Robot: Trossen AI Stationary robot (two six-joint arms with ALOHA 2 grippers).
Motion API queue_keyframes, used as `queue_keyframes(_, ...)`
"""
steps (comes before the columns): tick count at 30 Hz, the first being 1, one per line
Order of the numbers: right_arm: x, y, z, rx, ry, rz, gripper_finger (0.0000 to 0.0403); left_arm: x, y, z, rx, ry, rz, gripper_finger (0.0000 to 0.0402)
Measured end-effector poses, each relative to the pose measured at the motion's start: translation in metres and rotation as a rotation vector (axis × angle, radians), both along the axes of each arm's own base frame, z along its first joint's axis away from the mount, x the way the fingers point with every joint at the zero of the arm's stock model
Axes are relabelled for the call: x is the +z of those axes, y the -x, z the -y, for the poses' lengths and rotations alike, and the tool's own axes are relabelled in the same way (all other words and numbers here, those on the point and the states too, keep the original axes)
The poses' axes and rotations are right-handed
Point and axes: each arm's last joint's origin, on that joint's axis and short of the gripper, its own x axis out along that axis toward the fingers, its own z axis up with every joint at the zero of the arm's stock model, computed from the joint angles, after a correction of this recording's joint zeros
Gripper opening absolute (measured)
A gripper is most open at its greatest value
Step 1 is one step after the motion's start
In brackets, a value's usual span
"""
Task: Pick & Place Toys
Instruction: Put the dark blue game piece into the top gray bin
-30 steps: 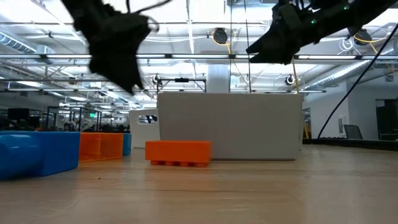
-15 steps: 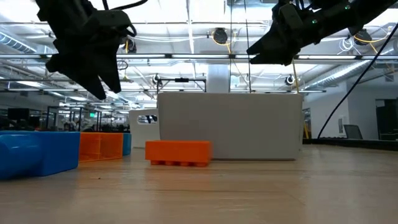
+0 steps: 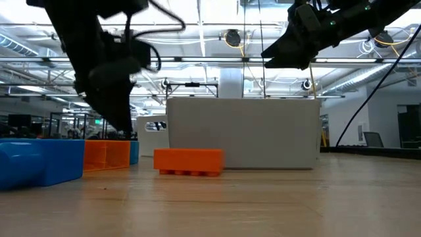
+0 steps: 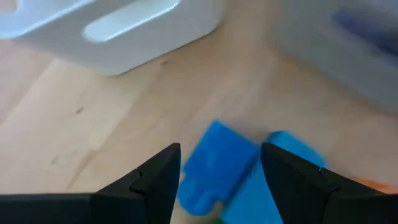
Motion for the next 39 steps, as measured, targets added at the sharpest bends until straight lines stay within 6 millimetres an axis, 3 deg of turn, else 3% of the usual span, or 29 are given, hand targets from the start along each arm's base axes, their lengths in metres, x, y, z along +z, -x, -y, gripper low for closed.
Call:
queue_keyframes(18, 0.000, 0.000, 0.000, 0.000, 0.000, -0.001, 0.0256, -0.006, 0.011, -0.037, 0.136, -0.052, -0.205, 0.0230)
queue_keyframes(24, 0.000, 0.000, 0.000, 0.002, 0.000, 0.000, 0.0256, -0.001, 0.012, -0.035, 0.040, -0.025, -0.231, 0.0230)
queue_keyframes(30, 0.000, 0.000, 0.000, 0.002, 0.000, 0.000, 0.0256, 0.019, 0.018, -0.034, -0.043, 0.038, -0.180, 0.0230)
queue_keyframes(34, 0.000, 0.000, 0.000, 0.002, 0.000, 0.000, 0.0256, 0.023, 0.018, -0.033, -0.188, 0.047, -0.201, 0.0230)
queue_keyframes(39, 0.000, 0.000, 0.000, 0.002, -0.001, 0.000, 0.0256, 0.012, 0.009, -0.031, -0.463, -0.033, -0.273, 0.0230)
